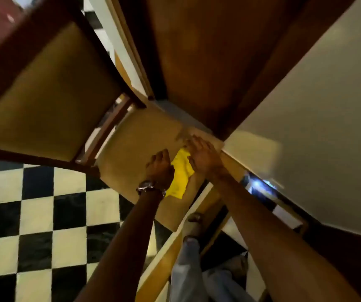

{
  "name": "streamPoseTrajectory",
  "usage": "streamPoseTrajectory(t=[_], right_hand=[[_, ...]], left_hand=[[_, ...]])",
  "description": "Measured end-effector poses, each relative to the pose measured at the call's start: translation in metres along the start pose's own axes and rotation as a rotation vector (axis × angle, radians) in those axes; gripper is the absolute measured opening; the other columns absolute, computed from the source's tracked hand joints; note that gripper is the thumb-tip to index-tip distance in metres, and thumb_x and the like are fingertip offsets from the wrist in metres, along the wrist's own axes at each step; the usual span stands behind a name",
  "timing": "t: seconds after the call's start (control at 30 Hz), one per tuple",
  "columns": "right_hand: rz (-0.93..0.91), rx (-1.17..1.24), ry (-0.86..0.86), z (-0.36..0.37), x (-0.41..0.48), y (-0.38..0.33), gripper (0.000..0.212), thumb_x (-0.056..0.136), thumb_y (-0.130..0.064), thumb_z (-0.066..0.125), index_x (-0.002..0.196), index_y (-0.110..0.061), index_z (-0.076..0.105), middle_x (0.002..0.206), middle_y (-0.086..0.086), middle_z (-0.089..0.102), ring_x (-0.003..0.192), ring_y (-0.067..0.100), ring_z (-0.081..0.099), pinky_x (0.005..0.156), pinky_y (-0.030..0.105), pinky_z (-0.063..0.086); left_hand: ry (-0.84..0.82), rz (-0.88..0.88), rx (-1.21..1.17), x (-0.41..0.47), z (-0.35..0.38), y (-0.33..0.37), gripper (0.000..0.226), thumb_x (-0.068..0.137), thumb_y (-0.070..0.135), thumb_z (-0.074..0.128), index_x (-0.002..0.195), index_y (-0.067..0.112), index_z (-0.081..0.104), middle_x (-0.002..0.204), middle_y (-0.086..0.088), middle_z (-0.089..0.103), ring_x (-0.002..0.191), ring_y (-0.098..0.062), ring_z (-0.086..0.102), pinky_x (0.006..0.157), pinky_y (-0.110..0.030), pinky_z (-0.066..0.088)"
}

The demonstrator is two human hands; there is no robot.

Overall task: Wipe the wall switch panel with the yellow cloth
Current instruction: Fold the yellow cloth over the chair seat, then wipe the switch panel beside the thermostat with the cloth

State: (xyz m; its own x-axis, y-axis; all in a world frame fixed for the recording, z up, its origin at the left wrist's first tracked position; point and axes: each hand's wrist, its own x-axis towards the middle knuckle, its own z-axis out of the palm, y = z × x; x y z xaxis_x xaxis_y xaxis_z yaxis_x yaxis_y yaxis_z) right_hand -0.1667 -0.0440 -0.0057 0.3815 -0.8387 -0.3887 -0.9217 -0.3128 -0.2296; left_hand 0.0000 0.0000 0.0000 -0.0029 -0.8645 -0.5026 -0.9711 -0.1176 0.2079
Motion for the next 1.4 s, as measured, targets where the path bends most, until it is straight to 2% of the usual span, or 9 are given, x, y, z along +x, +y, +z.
streamPoseTrajectory(t=[0.07,0.27,0.43,0.6,0.73,0.93,1.07,1.3,1.4], right_hand=[[0.083,0.100,-0.135,0.041,0.021,0.003,0.059,0.105,-0.027,0.039,0.158,-0.013,0.016,0.167,0.011,0.012,0.153,0.028,0.014,0.121,0.042,0.022],[0.341,0.416,-0.122,0.108,0.064,0.020,0.075,0.092,-0.049,0.063,0.148,-0.010,0.034,0.147,0.016,0.046,0.134,0.036,0.043,0.108,0.047,0.041],[0.312,0.719,-0.237,0.098,0.063,0.048,0.063,0.086,-0.038,0.076,0.134,-0.004,0.055,0.136,0.018,0.059,0.125,0.035,0.054,0.101,0.038,0.046],[0.318,0.945,0.094,0.049,-0.016,0.075,0.026,0.086,-0.008,0.076,0.106,-0.003,0.059,0.094,0.010,0.061,0.088,0.020,0.056,0.070,0.014,0.042],[0.345,0.886,0.405,-0.026,-0.126,0.122,0.022,0.091,-0.016,0.067,0.105,-0.001,0.059,0.095,0.005,0.065,0.087,0.020,0.060,0.081,0.032,0.047],[0.507,0.556,0.861,-0.166,-0.298,0.193,0.021,0.096,-0.023,0.057,0.112,-0.013,0.066,0.108,0.001,0.066,0.103,0.024,0.062,0.093,0.035,0.047],[0.588,0.279,1.142,-0.258,-0.414,0.222,0.019,0.095,-0.028,0.054,0.105,-0.018,0.066,0.104,-0.001,0.064,0.100,0.022,0.057,0.087,0.038,0.045],[0.746,-0.140,1.370,-0.324,-0.502,0.246,0.031,0.090,-0.030,0.049,0.110,-0.017,0.068,0.108,0.004,0.068,0.100,0.029,0.058,0.084,0.040,0.041],[0.685,-0.274,1.417,-0.338,-0.497,0.251,0.024,0.089,-0.023,0.056,0.107,-0.014,0.068,0.107,0.008,0.070,0.097,0.031,0.063,0.084,0.039,0.039]], left_hand=[[-0.048,-0.057,-0.069,0.018,0.042,-0.011,0.066,0.111,0.036,0.056,0.163,0.005,0.029,0.159,-0.016,0.043,0.144,-0.038,0.043,0.112,-0.050,0.044],[-0.074,-0.203,-0.218,0.050,0.115,-0.020,0.080,0.104,0.051,0.064,0.163,0.008,0.031,0.152,-0.020,0.044,0.139,-0.042,0.046,0.107,-0.055,0.046],[-0.114,-0.162,-0.302,0.057,0.113,-0.025,0.071,0.103,0.023,0.070,0.161,0.002,0.035,0.152,-0.028,0.048,0.139,-0.046,0.049,0.114,-0.054,0.044],[-0.326,-0.018,-0.527,0.038,0.081,0.022,0.081,0.098,0.024,0.079,0.160,-0.004,0.036,0.158,-0.024,0.050,0.144,-0.039,0.051,0.118,-0.044,0.042],[-0.422,0.205,-0.787,-0.001,0.048,0.116,0.091,0.065,0.056,0.078,0.133,0.000,0.059,0.127,-0.017,0.073,0.118,-0.033,0.070,0.105,-0.052,0.056],[-0.603,0.595,-0.870,-0.076,-0.027,0.299,0.052,0.080,-0.007,0.088,0.118,0.010,0.056,0.118,-0.007,0.071,0.104,-0.005,0.072,0.092,-0.029,0.061],[-0.580,0.828,-0.813,-0.141,-0.087,0.417,0.038,0.087,-0.017,0.078,0.110,0.003,0.056,0.100,-0.005,0.071,0.086,0.001,0.072,0.077,-0.017,0.060],[-0.308,0.979,-0.630,-0.216,-0.149,0.526,0.034,0.089,0.018,0.090,0.110,0.017,0.064,0.104,-0.001,0.076,0.097,-0.020,0.073,0.084,-0.034,0.064],[-0.117,0.969,-0.285,-0.234,-0.175,0.541,0.051,0.094,0.047,0.082,0.127,0.015,0.061,0.120,-0.006,0.075,0.111,-0.027,0.071,0.091,-0.040,0.059]])
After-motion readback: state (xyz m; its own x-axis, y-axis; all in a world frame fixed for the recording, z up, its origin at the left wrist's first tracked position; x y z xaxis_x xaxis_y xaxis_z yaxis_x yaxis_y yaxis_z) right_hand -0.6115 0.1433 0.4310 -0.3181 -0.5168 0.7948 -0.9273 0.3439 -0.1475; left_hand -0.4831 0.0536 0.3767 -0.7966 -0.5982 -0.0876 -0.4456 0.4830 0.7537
